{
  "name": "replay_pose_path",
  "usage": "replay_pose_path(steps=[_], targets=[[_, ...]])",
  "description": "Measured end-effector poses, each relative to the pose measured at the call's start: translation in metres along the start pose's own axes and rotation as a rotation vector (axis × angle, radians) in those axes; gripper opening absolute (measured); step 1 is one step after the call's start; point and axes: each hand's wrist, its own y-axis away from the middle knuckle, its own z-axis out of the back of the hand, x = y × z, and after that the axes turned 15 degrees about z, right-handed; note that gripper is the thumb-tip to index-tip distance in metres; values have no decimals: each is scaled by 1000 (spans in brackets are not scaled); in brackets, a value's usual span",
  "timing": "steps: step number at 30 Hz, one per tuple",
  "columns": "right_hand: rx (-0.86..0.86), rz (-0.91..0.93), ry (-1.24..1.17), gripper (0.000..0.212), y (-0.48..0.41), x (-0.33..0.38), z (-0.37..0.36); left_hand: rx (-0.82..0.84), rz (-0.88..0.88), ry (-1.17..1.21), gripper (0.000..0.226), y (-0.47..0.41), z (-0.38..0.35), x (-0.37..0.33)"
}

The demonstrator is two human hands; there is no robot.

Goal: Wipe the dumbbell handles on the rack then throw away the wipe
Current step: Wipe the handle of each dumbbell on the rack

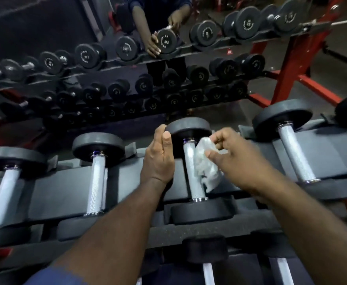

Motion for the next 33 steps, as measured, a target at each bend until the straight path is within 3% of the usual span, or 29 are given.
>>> replay_pose_path(steps=[6,12,17,20,24,27,29,31,33], targets=[[-72,-98,-464,12,13,-9,20,113,83,-36,60,15,13,-22],[-11,-165,-703,16,34,6,46,59,168,-118,57,51,25,-64],[15,-264,-873,24,53,20,73,-11,186,-54,30,93,28,-106],[8,-318,-978,28,70,29,86,29,209,-21,31,113,30,-121],[-28,-329,-1134,22,93,42,95,57,213,18,55,136,40,-138],[-103,-326,-1063,6,107,54,100,94,193,29,60,150,49,-147],[-100,-300,-984,10,118,62,104,124,191,69,62,157,56,-150],[-122,-308,-931,27,126,64,105,150,173,111,64,160,60,-150],[-133,-297,-870,14,137,72,101,167,155,160,66,163,65,-145]])
